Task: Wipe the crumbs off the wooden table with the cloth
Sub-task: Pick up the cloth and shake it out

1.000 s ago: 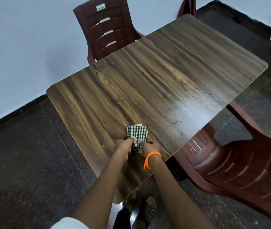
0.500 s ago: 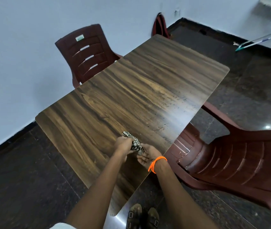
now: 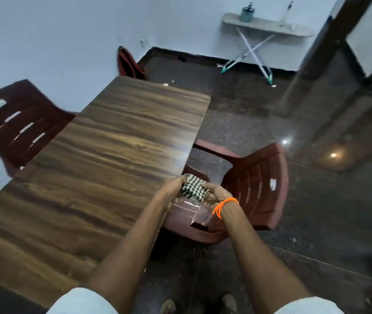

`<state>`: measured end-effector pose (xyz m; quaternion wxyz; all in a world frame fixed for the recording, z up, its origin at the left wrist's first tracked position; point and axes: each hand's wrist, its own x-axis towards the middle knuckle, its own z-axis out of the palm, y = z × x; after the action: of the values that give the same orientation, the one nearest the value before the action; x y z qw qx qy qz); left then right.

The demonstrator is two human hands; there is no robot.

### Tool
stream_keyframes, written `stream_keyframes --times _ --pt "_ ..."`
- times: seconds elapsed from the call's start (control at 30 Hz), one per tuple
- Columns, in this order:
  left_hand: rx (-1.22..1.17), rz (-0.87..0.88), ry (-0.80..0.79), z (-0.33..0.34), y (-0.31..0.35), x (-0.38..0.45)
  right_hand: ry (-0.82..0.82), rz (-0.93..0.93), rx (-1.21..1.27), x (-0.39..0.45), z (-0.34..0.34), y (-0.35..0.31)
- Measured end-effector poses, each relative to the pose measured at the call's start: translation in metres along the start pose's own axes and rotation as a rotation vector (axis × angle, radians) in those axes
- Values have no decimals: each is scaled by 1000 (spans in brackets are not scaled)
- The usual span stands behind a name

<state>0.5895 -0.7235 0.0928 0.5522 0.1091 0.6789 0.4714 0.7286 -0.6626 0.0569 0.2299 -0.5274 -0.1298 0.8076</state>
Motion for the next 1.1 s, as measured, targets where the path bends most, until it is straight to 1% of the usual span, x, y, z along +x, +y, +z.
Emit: stream_keyframes --times 0.03,0.1,0.13,0.17,0.3,0.47,0.6,0.77,0.87,1.1 --pt "11 4 -19 17 4 0 5 -14 20 -4 -10 -15" --pt "63 11 -77 71 12 3 33 -71 30 -14 -46 -56" --pt "63 15 -89 75 13 4 60 -91 20 -16 -49 -63" --pt "60 16 -106 81 13 6 87 -103 4 -17 -54 -71" --pt "80 11 -158 173 24 13 106 -182 -90 -16 -116 -148" --pt "67 38 -69 257 39 25 65 -228 -216 -9 -170 -226" --pt "-15 38 -32 299 51 41 3 -248 -211 5 -185 -277" --pt "-131 10 23 327 82 75 -22 -229 -222 41 -185 -336" --pt "-152 24 36 341 101 107 -47 -205 -250 74 -178 -371" --pt "-202 9 153 388 148 206 -71 -174 -313 159 -161 -463"
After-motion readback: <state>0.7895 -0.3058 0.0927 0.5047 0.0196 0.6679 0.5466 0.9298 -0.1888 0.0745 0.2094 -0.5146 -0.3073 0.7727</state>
